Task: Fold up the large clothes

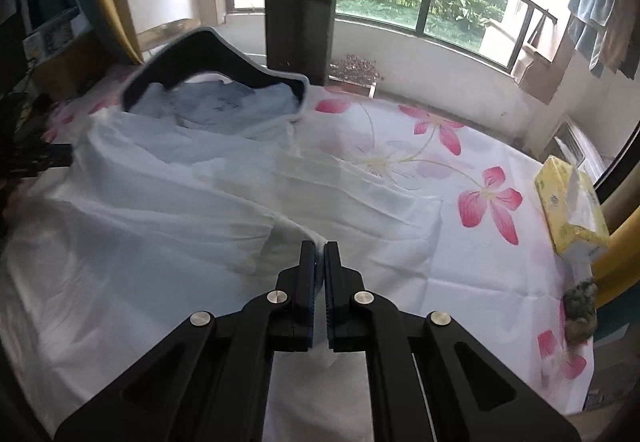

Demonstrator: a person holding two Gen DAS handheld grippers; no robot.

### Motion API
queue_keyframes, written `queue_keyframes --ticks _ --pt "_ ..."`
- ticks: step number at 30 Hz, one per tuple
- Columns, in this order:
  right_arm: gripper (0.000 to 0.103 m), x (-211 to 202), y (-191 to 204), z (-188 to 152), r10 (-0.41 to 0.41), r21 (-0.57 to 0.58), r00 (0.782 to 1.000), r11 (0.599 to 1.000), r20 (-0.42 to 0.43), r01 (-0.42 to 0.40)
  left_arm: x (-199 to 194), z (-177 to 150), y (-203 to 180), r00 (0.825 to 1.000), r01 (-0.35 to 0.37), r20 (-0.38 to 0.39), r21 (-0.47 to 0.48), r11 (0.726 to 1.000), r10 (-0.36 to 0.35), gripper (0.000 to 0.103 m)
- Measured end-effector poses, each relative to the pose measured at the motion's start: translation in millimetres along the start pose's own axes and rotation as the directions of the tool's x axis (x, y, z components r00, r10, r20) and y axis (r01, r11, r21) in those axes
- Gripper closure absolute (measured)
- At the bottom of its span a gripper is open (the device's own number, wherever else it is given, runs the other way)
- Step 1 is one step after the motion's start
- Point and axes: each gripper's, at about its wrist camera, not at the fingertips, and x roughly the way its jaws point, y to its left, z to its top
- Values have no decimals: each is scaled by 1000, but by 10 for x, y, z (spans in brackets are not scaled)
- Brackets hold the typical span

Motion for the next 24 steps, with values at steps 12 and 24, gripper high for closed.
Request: queue_keyframes --ticks 12,24 --pt "76 175 211 -286 87 -31 992 995 -96 -90 -45 -112 -527 992 125 -29 93 988 -123 52" --pt "52 -71 161 -498 42 10 995 999 -92 -41 -145 -158 -340 997 76 -9 70 995 -75 52"
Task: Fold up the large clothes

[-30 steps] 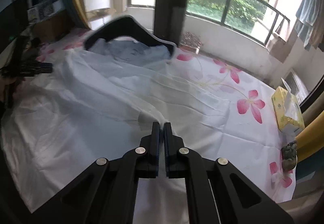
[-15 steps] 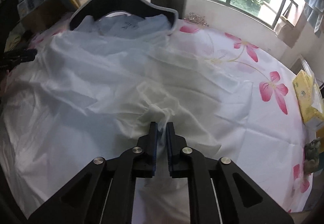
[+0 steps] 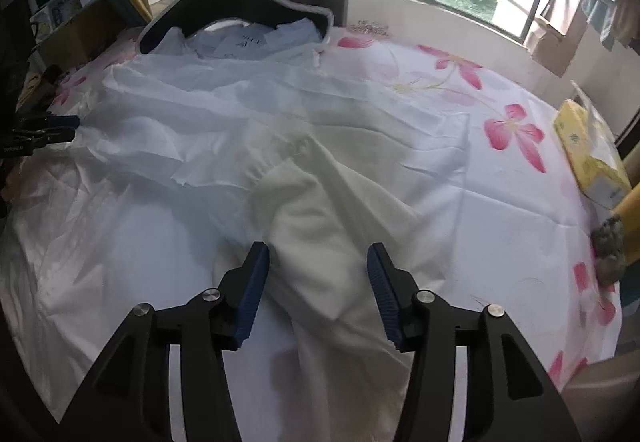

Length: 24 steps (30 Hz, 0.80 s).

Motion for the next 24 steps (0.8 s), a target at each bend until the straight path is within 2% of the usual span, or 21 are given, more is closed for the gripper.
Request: queue_keyframes --ticks 3,7,13,20,24 --pt "51 -132 -23 43 -24 14 999 1000 40 23 -101 111 73 999 2 40 -15 1000 -1 52" --pt "50 -201 -46 209 -61 23 995 998 83 60 -129 383 94 998 0 70 14 1000 -1 52" --pt "50 -95 -3 568 -92 -6 990 996 110 94 61 820 191 996 14 90 30 999 -16 52" --pt "50 197 21 959 -42 18 991 999 127 40 448 1188 385 996 44 77 7 999 -45 52" --pt "50 329 68 1231 -6 -5 988 1000 153 7 650 1249 488 998 45 47 1 999 -45 52"
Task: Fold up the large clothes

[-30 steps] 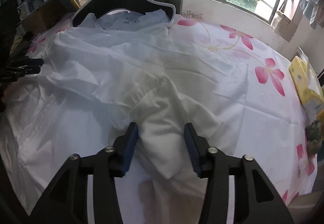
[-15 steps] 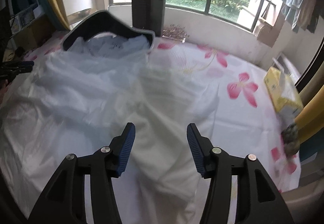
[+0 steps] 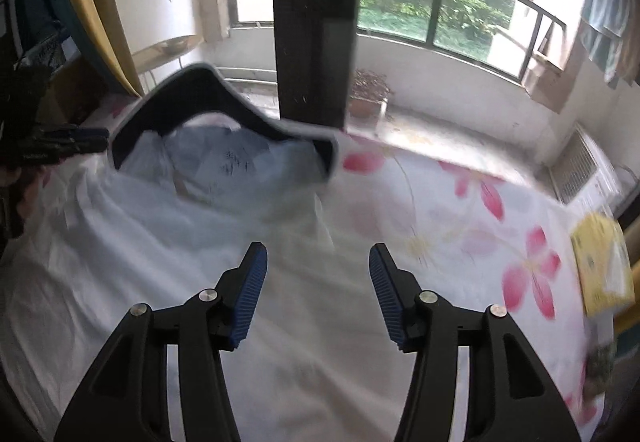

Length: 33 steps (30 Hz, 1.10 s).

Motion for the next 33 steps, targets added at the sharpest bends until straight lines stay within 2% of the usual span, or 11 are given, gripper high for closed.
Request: queue_keyframes --ticks 3,7,9,10,11,12,17,22,27,33 --pt "50 271 -55 206 -1 1 1000 1000 -3 1 117 -19 103 1000 -10 -26 -33 999 9 52" --pt "50 648 -123 364 52 5 998 999 -21 -52 169 -36 228 999 -17 -33 -53 998 15 52" --pt "54 806 -126 417 51 -11 998 999 -37 -51 191 -16 261 999 -25 -32 -57 998 24 52" --pt "69 858 -116 438 48 -23 998 999 -40 -49 204 22 264 999 -31 -32 -58 998 29 52" --pt "93 900 -102 451 26 -39 999 999 -43 -27 215 50 269 999 -36 -29 -54 998 35 52" --pt "99 916 -84 453 -11 -55 999 998 -45 8 223 71 265 999 -41 -26 -50 998 39 52" --pt "99 811 -40 334 -98 -113 995 989 -17 96 394 257 305 998 -54 -32 -33 998 53 52" --pt "99 737 -165 160 -123 -90 992 989 -35 119 425 351 176 998 -46 -47 8 999 46 52" --pt "98 664 -241 81 -127 -56 991 991 -37 125 209 341 8 999 -35 -28 71 997 37 52" --pt "81 538 -195 113 -91 -34 996 995 -24 90 -122 442 -110 999 -23 46 112 993 18 52"
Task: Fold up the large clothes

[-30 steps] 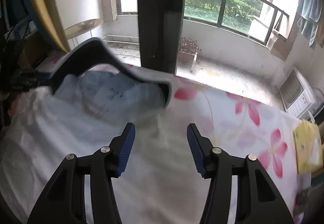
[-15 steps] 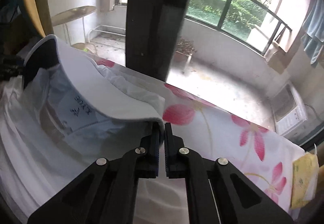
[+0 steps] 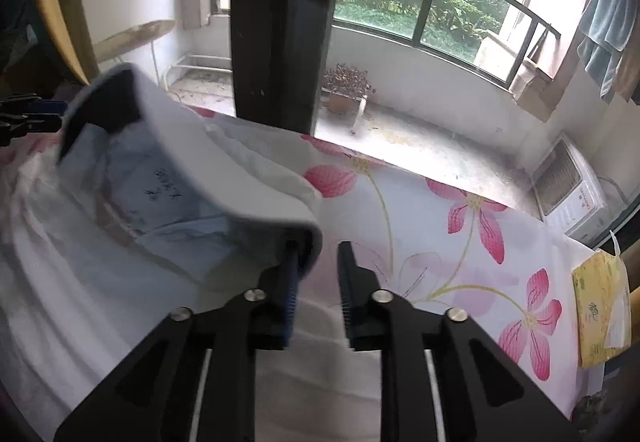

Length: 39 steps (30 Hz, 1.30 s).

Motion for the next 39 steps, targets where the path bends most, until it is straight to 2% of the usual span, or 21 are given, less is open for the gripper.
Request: queue_keyframes --ticks 2,5,10,14,19,22,23,25,28,30,32,33,35,36,37,39 --pt "73 -117 44 21 14 -10 1000 1000 28 -14 -62 41 3 999 2 37 9 1000 -2 52" --pt "61 -236 133 76 -55 -66 996 996 75 60 -32 143 86 998 -17 64 -33 999 19 52" --pt "59 -197 98 254 -60 -31 992 998 109 63 167 257 131 996 30 83 -107 994 -21 52" --pt "58 30 92 388 -86 -45 992 995 93 91 417 236 72 998 65 33 -117 991 -62 52" --pt "57 331 129 356 43 -38 999 998 -25 -43 577 68 87 996 74 -41 -110 991 -79 52" --pt "53 424 155 271 74 -35 995 996 -61 -76 633 -42 130 993 83 -77 -112 990 -92 52" --pt "50 431 152 261 89 -30 994 995 -63 -91 658 -78 133 991 86 -91 -105 991 -96 49" --pt "48 435 143 238 135 -23 988 990 -74 -137 721 -129 139 987 88 -129 -83 993 -98 46" --pt "48 421 139 222 185 -42 981 981 -65 -188 706 -147 173 984 120 -125 -58 991 -127 46" --pt "51 424 108 206 210 -38 976 977 -60 -212 707 -143 181 984 120 -129 -56 991 -126 46" --pt "69 424 102 186 254 -30 965 966 -59 -257 712 -135 144 985 107 -132 -29 994 -110 46" --pt "73 414 116 180 262 -37 964 964 -54 -264 710 -132 119 985 106 -136 -16 994 -107 46" --pt "83 376 184 183 229 -80 972 969 -43 -232 704 -124 109 981 120 -149 -14 993 -121 46" --pt "85 337 221 194 196 -108 980 974 -29 -198 704 -118 102 979 127 -156 -13 992 -128 47" --pt "87 300 241 201 166 -125 986 978 -12 -166 703 -123 92 978 133 -158 -11 991 -133 54" --pt "88 222 293 221 107 -162 994 982 31 -101 704 -122 76 978 129 -163 -7 992 -129 57"
